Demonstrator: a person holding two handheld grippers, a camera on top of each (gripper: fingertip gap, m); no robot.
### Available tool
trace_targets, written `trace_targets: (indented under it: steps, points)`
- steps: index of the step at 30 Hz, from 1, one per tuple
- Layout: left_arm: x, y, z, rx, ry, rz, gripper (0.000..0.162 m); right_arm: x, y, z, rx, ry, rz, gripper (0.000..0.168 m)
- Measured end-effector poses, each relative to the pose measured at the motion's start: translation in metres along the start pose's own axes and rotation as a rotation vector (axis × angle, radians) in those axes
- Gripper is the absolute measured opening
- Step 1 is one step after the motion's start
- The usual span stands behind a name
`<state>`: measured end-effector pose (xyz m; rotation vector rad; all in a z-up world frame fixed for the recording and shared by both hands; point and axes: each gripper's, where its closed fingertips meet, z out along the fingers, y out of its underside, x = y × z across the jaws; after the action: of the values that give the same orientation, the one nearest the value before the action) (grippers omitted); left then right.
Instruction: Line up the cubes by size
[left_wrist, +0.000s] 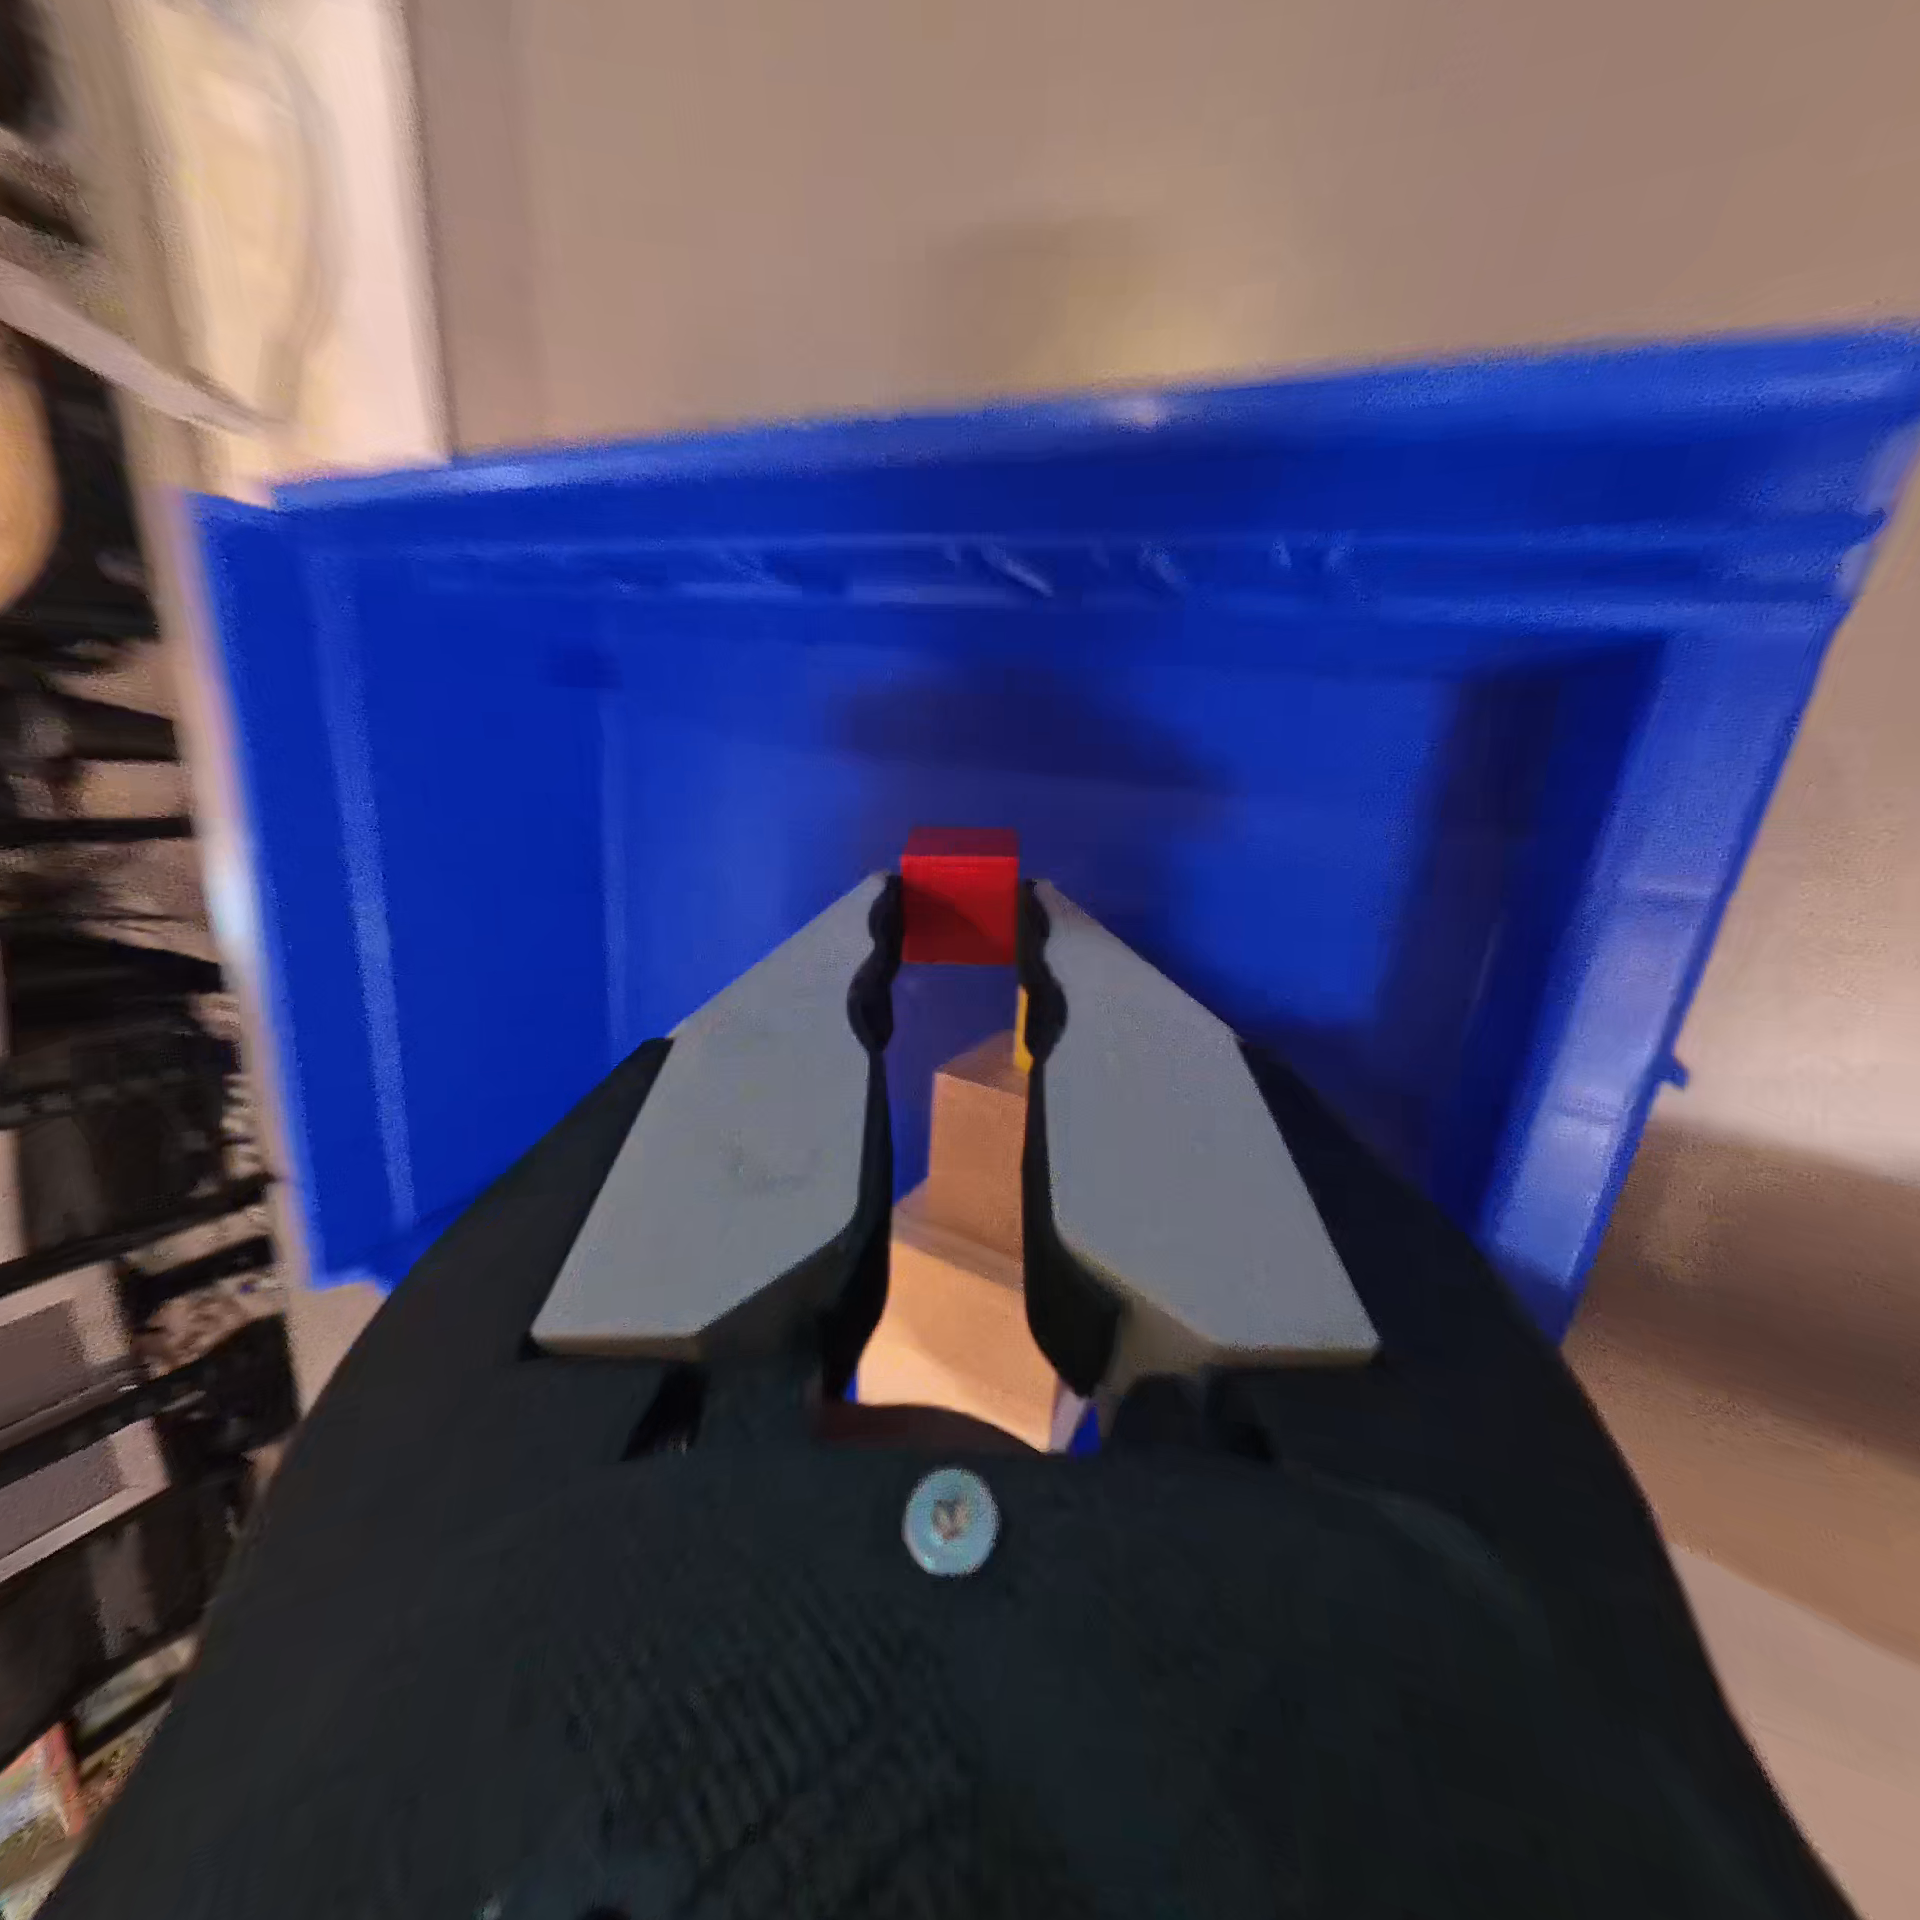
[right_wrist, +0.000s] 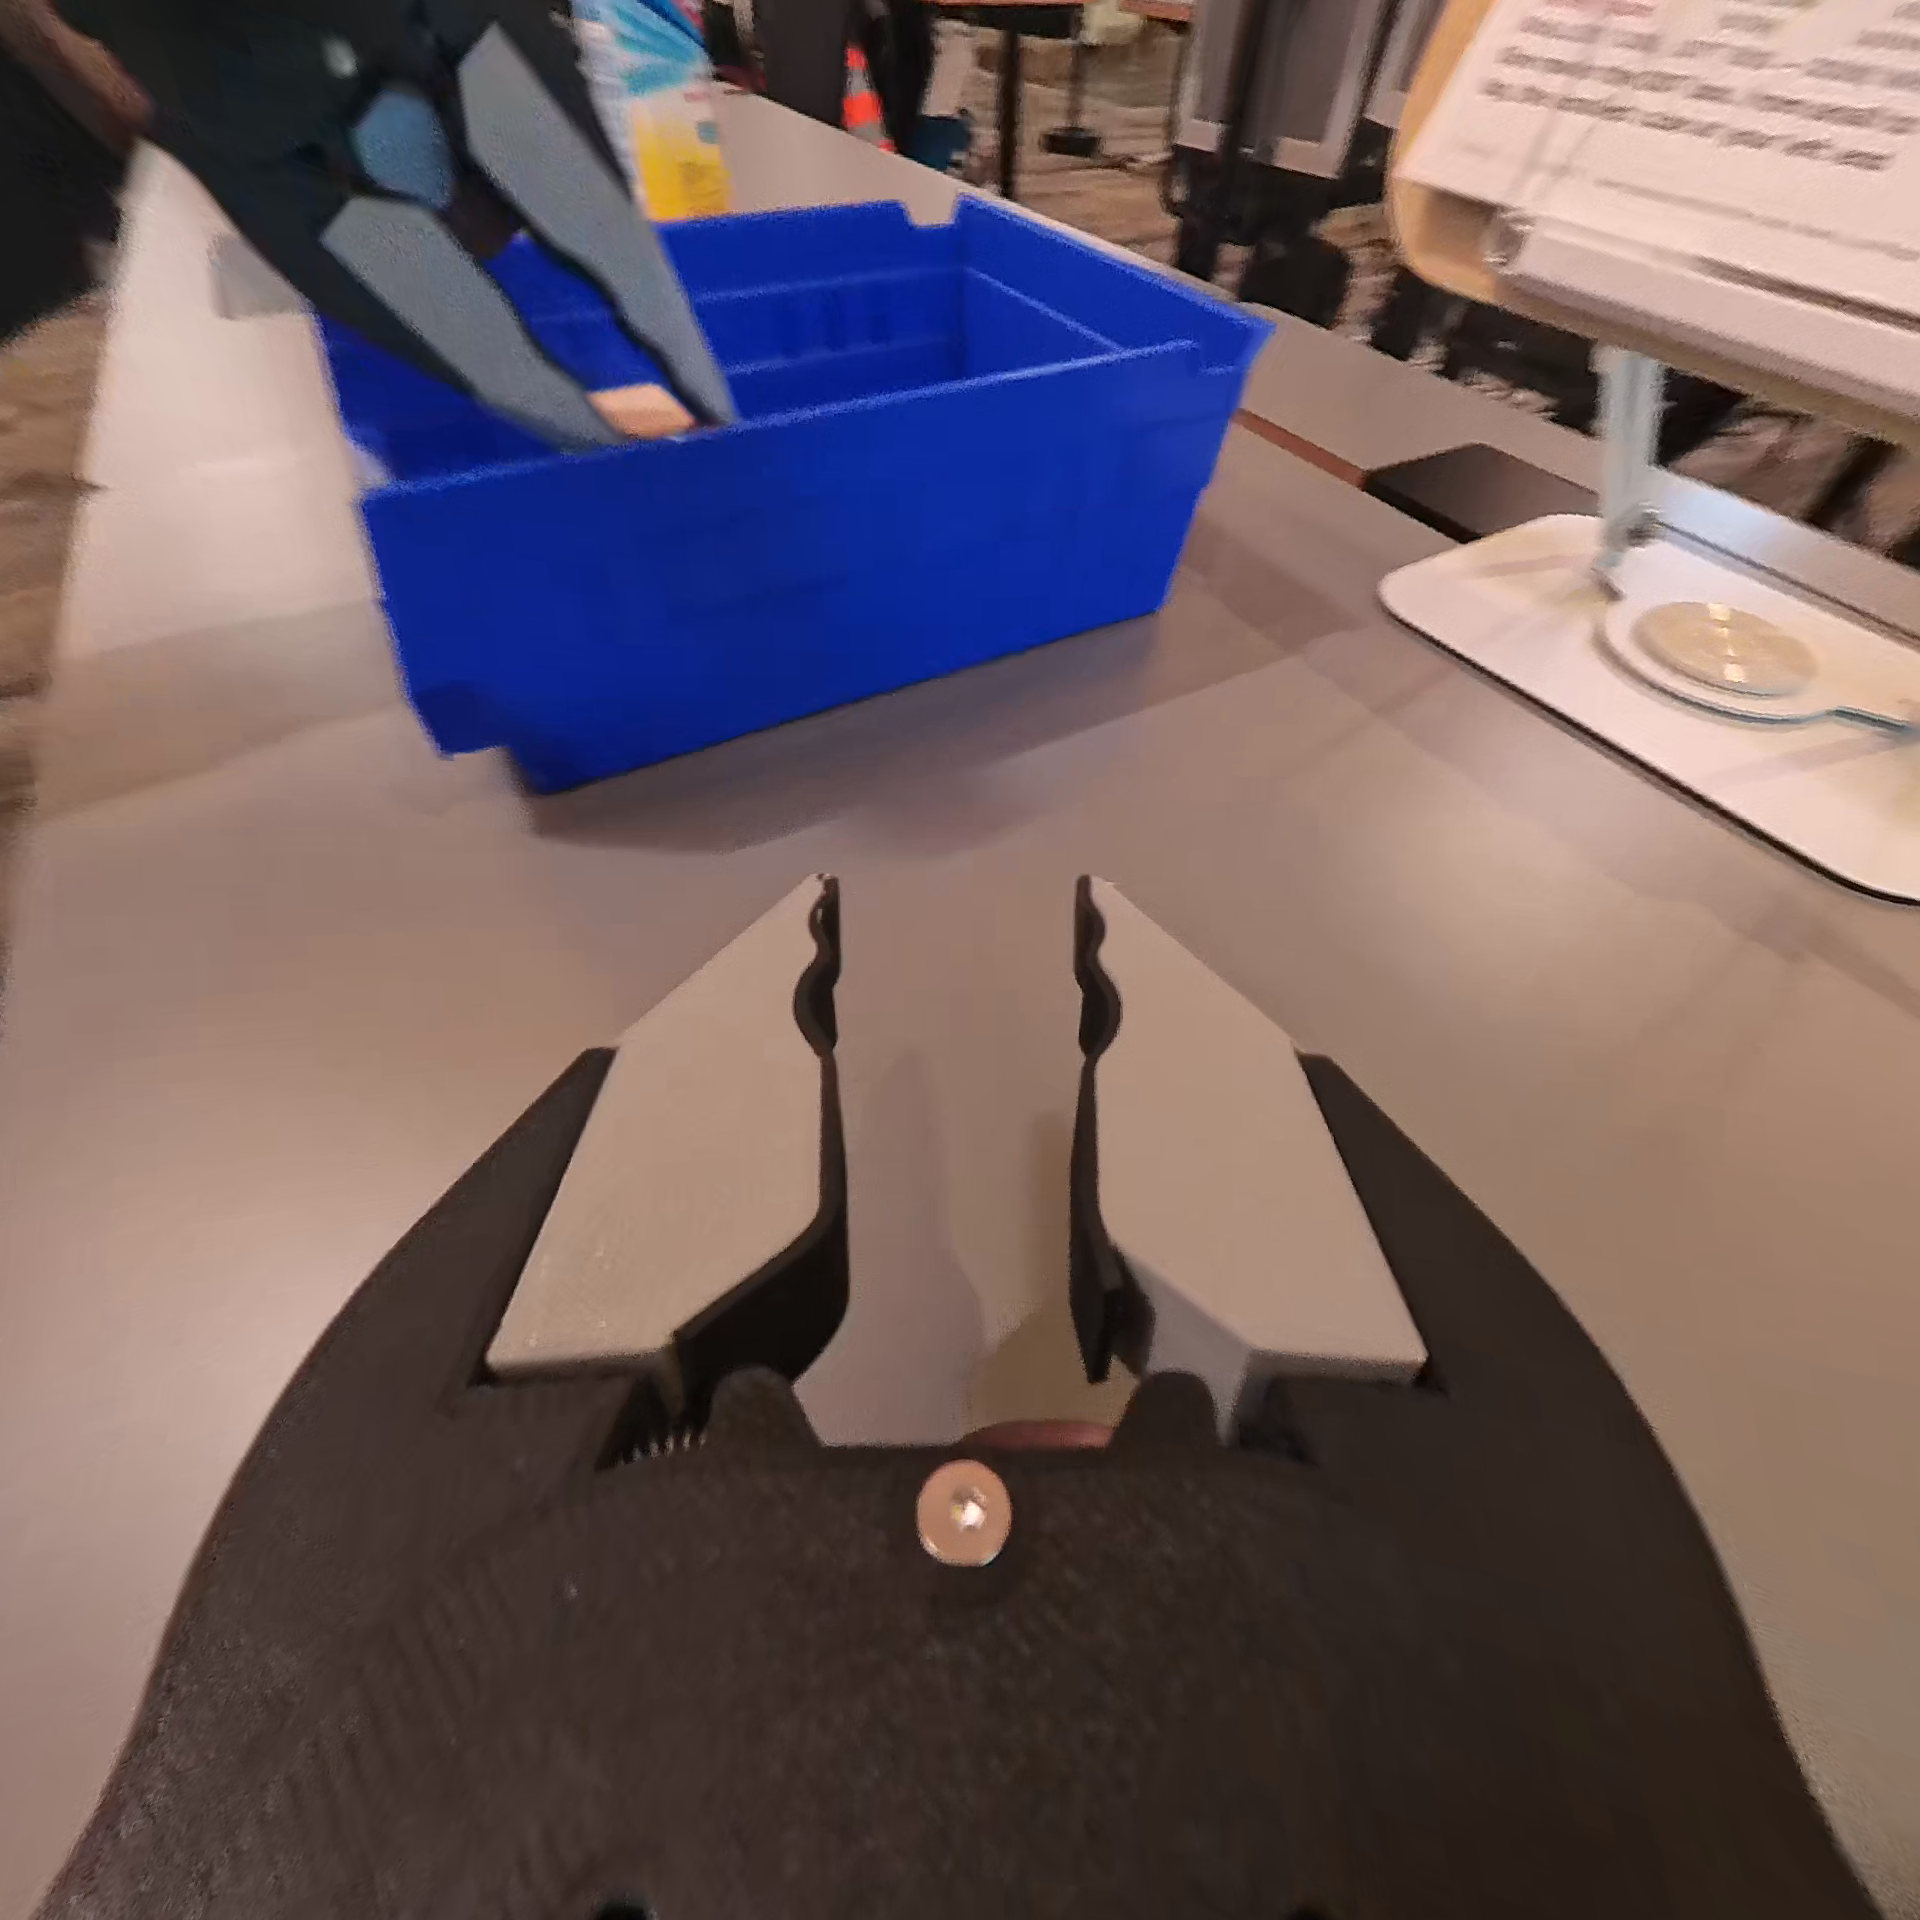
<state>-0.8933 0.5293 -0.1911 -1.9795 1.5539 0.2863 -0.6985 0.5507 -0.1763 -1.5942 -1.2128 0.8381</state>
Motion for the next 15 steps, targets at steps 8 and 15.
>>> trace_targets:
  steps: [8, 15]
  points:
    - [0.02, -0.117, -0.104, 0.589, -0.288, 0.07, 0.019, -0.097, -0.049, -0.034, 0.2, -0.627, 0.144, 0.045]
    - [0.07, -0.191, -0.116, 0.819, -0.215, 0.185, 0.019, -0.113, -0.078, -0.059, 0.31, -0.895, 0.357, 0.035]
